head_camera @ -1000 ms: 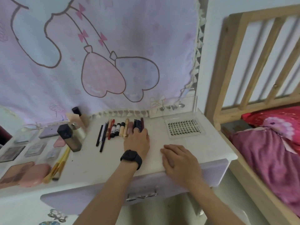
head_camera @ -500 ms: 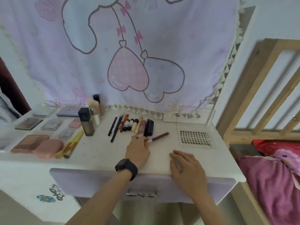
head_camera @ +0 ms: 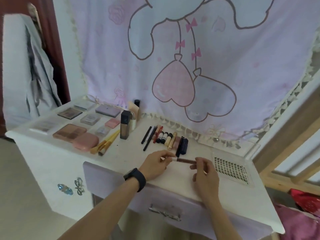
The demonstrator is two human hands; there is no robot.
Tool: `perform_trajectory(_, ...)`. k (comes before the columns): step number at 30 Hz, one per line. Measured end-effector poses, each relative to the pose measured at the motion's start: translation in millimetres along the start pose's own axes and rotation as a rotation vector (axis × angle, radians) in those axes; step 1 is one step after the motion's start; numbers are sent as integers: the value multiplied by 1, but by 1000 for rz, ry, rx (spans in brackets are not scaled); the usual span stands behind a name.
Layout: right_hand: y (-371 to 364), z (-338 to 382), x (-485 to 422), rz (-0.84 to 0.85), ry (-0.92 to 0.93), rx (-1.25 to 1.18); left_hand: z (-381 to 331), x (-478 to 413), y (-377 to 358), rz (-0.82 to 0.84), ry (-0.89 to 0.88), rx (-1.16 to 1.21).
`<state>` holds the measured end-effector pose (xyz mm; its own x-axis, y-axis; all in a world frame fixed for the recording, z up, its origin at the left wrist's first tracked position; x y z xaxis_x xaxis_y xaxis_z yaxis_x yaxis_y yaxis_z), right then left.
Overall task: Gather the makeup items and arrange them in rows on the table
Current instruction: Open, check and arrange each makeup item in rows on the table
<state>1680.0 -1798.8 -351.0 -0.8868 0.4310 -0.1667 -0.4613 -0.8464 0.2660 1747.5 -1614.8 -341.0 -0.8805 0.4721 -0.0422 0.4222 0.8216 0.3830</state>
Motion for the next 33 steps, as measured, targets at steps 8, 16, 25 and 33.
perform_trajectory(8, -27, 9, -1, 65, -246, -456, -9, -2, -2, -84, 11, 364)
perform_trajectory(16, -34, 7, 14, 19, 13, -18, -5, -6, 0, -131, 2, 343)
perform_trajectory(25, -5, 15, -13, 128, -9, 185, -6, -16, -12, 62, -321, -619)
perform_trajectory(33, 7, -6, -8, 33, -32, 192, 3, -9, -33, -52, -373, -845)
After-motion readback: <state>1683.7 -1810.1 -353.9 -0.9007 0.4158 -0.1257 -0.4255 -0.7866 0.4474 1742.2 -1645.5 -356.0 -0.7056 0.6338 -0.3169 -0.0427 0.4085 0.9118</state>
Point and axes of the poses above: each hand's wrist, its own x-axis away from the middle knuckle, its own y-axis out of the back of the hand, z = x × y, the point moved 1 cm from there along -x, towards the middle knuckle, and after that the axes turned 5 degrees about z, right-handed, at the moved point
